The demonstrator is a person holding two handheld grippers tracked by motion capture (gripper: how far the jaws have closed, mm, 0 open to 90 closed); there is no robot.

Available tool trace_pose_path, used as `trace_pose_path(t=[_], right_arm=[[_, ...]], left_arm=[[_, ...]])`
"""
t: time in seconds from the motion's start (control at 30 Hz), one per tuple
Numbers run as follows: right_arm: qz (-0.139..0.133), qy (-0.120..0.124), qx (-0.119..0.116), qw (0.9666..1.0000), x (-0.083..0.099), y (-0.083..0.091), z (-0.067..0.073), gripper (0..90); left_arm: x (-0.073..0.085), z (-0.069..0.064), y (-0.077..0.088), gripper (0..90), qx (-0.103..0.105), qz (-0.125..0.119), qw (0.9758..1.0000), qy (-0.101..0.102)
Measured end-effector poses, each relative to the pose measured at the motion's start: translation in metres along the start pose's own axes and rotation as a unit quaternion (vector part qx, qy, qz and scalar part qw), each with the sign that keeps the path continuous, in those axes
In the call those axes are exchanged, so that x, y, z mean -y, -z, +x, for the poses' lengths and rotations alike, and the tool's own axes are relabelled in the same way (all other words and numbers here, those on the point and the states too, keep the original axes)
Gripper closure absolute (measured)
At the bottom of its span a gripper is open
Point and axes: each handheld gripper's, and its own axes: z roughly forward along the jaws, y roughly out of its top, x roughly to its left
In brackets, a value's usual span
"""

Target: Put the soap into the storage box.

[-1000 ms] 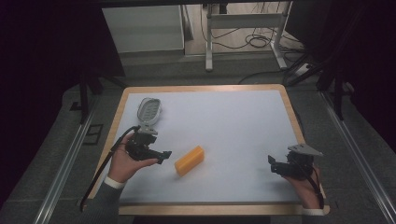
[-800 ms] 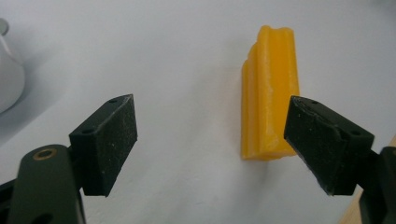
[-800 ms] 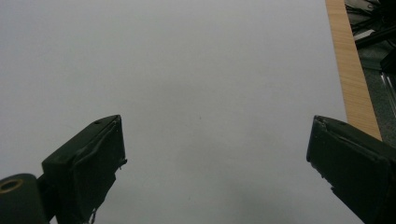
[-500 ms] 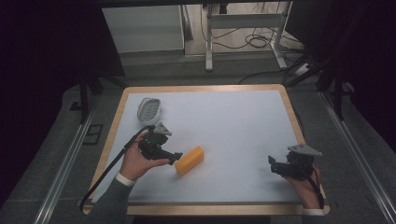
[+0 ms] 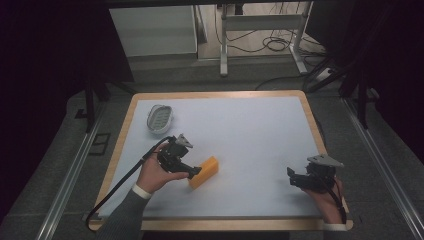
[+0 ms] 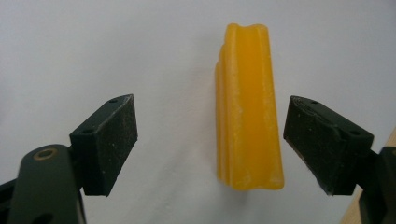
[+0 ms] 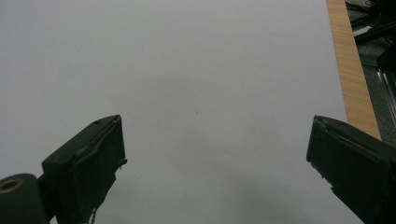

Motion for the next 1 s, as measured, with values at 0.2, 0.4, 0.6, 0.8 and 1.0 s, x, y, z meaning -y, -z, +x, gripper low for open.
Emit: trace_pose_path(t=[0.2, 0.4, 0.6, 0.8, 1.0], right_arm=[[0.001, 0.000, 0.001, 1.0000, 0.000, 0.000, 0.000, 4.5], [0.004, 0.002, 0.003, 1.0000, 0.001, -0.001, 0.000, 4.4], [0.005, 0.002, 0.003, 1.0000, 0.001, -0.001, 0.000, 4.4], [0.007, 0.003, 0.002, 1.0000, 0.002, -0.003, 0.000, 4.5], [0.009, 0.003, 0.002, 1.0000, 0.002, -0.003, 0.000, 4.4]], left_arm=[[-0.006, -0.005, -0.007, 18.2, 0.006, 0.006, 0.9999, -0.007], [-0.007, -0.007, -0.015, 18.4, 0.009, 0.019, 0.9998, -0.007], [-0.007, -0.008, -0.023, 19.4, 0.017, 0.029, 0.9994, -0.007], [-0.008, -0.008, -0.035, 22.0, 0.023, 0.043, 0.9988, -0.003], [-0.009, -0.008, -0.046, 26.1, 0.030, 0.053, 0.9981, 0.010]])
